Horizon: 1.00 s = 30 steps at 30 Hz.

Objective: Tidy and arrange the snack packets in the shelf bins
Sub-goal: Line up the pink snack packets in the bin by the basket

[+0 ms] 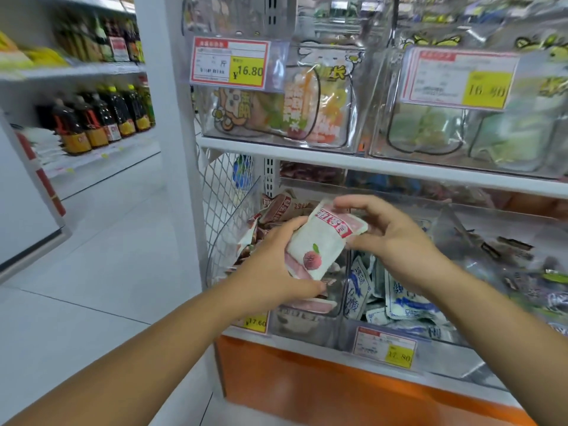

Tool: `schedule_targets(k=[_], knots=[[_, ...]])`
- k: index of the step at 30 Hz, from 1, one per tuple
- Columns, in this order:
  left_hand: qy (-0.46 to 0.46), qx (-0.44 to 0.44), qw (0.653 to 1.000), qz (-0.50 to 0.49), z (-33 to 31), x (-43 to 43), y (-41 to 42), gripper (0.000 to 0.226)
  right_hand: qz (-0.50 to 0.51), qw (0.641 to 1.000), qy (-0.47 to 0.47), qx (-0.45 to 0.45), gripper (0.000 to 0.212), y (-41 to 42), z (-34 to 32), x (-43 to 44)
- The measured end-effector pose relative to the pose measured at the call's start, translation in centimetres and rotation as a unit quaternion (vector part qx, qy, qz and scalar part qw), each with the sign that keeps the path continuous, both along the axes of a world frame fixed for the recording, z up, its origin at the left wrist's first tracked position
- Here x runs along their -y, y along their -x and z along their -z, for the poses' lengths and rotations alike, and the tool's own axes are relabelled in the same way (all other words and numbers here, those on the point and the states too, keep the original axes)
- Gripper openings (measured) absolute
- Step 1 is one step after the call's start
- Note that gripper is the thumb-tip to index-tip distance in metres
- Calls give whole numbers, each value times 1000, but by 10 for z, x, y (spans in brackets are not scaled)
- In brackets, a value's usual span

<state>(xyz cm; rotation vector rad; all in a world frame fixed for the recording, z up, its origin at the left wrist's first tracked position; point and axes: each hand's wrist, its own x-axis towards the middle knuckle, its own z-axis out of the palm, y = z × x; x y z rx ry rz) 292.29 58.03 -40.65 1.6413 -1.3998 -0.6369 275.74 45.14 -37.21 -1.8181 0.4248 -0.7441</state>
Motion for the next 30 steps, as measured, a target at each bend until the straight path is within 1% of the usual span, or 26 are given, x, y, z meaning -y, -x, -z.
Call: schedule_targets(k=[2, 3, 5, 6, 7, 8, 9, 10, 11, 13, 15, 17, 19, 20, 21, 23, 25, 26, 27, 28, 29, 30], knots=[[-16, -44, 998, 34, -4, -6, -6, 73, -30, 998, 15, -53, 57, 5, -3, -6], [-30, -62, 996, 52, -5, -8, -9, 70, -31, 996, 31, -73, 53, 6, -3, -11], [-58, -97, 991, 73, -4, -11, -13, 69, -1, 991, 87, -103, 39, 4, -3, -18], [-60, -122, 988, 76, -4, -12, -13, 63, 20, 987, 110, -112, 32, 2, -2, -19], [-54, -132, 987, 68, -5, -13, -13, 50, 38, 984, 125, -122, 25, 1, -1, -19], [-39, -124, 990, 51, -8, -16, -11, 31, 52, 980, 137, -132, 19, 0, -1, -20], [-19, -95, 995, 26, -11, -17, -10, 15, 61, 978, 144, -141, 12, -1, -2, -20], [6, -65, 998, -3, -12, -18, -10, 8, 60, 978, 140, -145, 5, -2, -4, -21], [25, -52, 998, -32, -13, -20, -11, 5, 53, 980, 126, -144, 5, -3, -6, -23], [34, -83, 994, -63, -11, -19, -14, 4, 46, 987, 82, -129, 9, -6, -8, -27], [15, -132, 989, -60, -10, -19, -13, 6, 50, 993, 29, -107, 13, -10, -7, -29], [13, -149, 987, -62, -8, -19, -11, 7, 29, 995, -31, -90, 14, -12, -5, -31], [27, -127, 989, -68, -7, -19, -11, 7, 1, 994, -44, -101, 16, -12, -7, -32], [34, -97, 993, -64, -7, -18, -12, 8, -3, 993, -35, -111, 17, -11, -9, -32], [37, -60, 996, -55, -7, -18, -14, 15, 1, 993, -20, -118, 17, -9, -13, -32], [25, 12, 999, -31, -6, -19, -18, 36, 27, 991, 20, -127, 16, -5, -20, -28], [-1, 93, 996, -14, 0, -18, -26, 51, 55, 978, 113, -164, 11, 2, -25, -22], [-13, 136, 991, -7, 5, -17, -30, 53, 67, 962, 180, -194, 13, 5, -26, -20], [-25, 162, 986, -3, 9, -16, -33, 52, 71, 938, 251, -230, 20, 7, -25, -21], [-35, 167, 985, -3, 14, -16, -36, 49, 62, 910, 313, -264, 24, 6, -21, -22], [-44, 159, 986, -3, 17, -16, -38, 46, 43, 883, 365, -291, 22, 3, -16, -27], [-53, 151, 987, -2, 19, -16, -40, 44, 20, 858, 411, -306, 15, -2, -10, -30]])
